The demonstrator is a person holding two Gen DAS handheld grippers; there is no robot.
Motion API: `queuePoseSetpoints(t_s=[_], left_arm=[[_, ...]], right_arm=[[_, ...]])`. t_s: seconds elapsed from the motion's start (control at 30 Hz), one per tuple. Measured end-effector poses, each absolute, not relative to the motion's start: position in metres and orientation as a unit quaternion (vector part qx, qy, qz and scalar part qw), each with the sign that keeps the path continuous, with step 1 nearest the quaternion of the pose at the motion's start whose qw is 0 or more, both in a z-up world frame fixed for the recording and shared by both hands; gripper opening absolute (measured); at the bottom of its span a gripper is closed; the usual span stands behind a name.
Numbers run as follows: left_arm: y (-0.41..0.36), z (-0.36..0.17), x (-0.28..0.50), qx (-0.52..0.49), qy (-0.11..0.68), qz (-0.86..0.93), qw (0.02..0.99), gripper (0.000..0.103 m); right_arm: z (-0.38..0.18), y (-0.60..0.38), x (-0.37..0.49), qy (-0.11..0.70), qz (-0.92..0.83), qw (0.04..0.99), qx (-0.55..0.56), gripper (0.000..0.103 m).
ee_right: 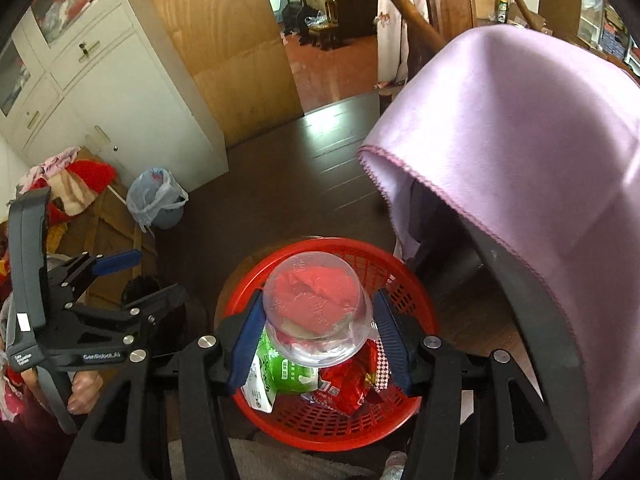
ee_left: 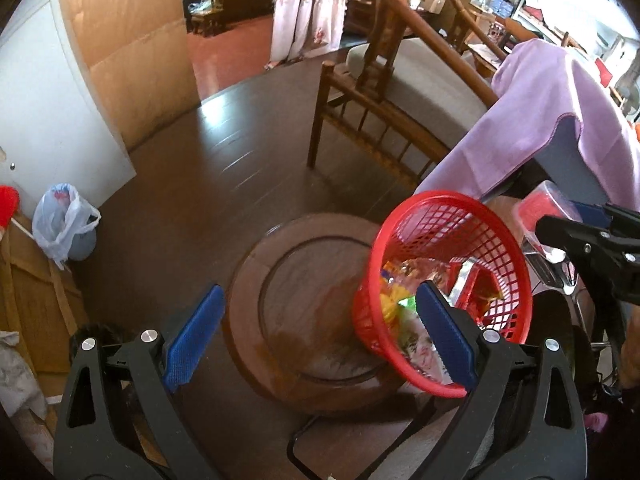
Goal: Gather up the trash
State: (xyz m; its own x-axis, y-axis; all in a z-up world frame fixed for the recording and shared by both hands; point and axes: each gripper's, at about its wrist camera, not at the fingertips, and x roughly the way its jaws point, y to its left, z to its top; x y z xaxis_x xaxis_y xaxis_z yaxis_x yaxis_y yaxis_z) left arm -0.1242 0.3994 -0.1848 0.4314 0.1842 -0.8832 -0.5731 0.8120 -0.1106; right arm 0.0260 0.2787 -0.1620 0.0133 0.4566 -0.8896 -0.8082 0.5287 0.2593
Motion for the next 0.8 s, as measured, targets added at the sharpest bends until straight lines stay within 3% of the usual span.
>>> queuePoseSetpoints(t_s=[0.37, 0.8], left_arm=[[0.388, -0.18, -0.122, -0.158, 0.48, 0.255, 0.824, 0.093], [0.332, -0.129, -0.103, -0.058, 0.456, 0.243, 0.854, 0.093]], right_arm=[[-0.15, 0.268, 0.023, 0.526, 0.454, 0.704, -0.149, 0.062], [-0.114, 0.188, 0.013, 0.498, 0.429, 0.747, -0.104, 0.068]])
